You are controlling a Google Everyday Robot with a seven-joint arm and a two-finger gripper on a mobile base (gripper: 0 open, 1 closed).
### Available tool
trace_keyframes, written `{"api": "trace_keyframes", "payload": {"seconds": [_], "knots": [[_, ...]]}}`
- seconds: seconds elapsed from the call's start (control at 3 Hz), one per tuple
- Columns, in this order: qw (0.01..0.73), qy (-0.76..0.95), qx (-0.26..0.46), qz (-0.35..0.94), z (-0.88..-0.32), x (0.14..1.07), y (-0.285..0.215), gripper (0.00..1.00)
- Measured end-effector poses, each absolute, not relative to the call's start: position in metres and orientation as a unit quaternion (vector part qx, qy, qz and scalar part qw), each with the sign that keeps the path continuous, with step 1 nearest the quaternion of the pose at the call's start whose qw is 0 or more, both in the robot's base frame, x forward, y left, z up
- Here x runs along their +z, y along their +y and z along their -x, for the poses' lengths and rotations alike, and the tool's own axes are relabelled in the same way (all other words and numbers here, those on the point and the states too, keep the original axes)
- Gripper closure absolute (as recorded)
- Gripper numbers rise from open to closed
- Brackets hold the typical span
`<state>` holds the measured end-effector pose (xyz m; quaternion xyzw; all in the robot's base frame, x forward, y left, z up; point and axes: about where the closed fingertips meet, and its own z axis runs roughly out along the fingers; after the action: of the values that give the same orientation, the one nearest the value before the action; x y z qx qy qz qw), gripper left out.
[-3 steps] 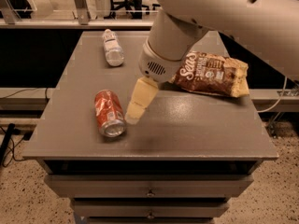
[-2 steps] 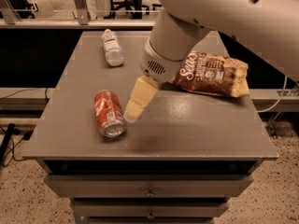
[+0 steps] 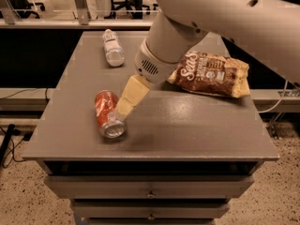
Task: Place coke can upright
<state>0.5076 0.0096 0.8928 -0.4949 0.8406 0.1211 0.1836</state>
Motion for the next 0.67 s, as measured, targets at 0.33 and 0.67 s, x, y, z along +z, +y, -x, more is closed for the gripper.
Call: {"api": "trace_keyframes", "payload": {"seconds": [0.33,0.67], "knots": [[0.196,0.867,0.153,0.431,-0.525,0.882,0.039,0.0],[0.216,0.895,0.163,0.354,-0.543,0.872,0.053,0.0]]}}
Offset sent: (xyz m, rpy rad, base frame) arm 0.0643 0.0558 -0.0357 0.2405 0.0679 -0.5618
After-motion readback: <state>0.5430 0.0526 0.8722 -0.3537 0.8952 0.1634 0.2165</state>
